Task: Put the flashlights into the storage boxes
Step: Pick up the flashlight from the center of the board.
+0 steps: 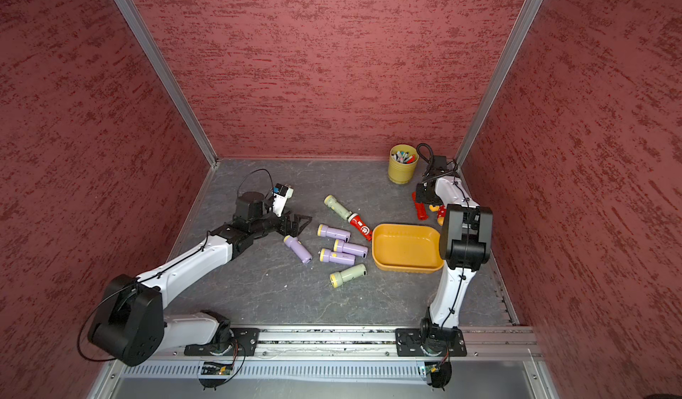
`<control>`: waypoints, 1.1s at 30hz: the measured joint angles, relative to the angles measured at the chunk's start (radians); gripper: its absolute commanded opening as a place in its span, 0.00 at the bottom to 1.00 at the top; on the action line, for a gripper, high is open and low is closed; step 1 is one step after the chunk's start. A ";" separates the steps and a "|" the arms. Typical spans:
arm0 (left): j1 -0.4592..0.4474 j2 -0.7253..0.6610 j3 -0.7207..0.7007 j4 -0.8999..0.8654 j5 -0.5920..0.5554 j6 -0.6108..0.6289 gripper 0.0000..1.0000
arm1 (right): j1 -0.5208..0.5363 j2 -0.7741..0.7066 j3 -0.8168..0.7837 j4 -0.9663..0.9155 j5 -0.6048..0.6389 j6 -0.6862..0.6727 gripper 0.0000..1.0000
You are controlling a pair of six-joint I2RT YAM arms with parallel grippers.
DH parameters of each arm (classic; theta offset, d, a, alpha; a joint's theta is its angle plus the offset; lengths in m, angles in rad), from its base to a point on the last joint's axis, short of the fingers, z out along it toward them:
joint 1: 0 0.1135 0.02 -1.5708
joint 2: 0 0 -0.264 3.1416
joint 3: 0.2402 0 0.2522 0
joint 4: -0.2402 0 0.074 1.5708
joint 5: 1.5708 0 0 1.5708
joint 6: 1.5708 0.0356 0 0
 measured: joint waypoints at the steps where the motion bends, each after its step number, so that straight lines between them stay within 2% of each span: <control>1: -0.004 0.004 0.004 0.000 -0.002 -0.001 1.00 | 0.000 0.004 0.000 0.013 -0.008 0.000 0.52; 10: -0.019 0.014 0.038 -0.002 -0.028 -0.002 1.00 | 0.001 0.094 0.000 0.048 -0.037 0.000 0.51; 22: -0.036 0.024 0.040 -0.015 -0.051 -0.002 1.00 | 0.001 0.134 0.000 0.065 -0.041 0.000 0.47; 28: -0.047 0.024 0.040 -0.024 -0.057 -0.002 1.00 | 0.001 0.137 0.000 0.068 -0.040 -0.006 0.35; 33: -0.059 0.023 0.040 -0.027 -0.071 -0.002 1.00 | 0.001 0.127 -0.007 0.068 -0.040 -0.004 0.30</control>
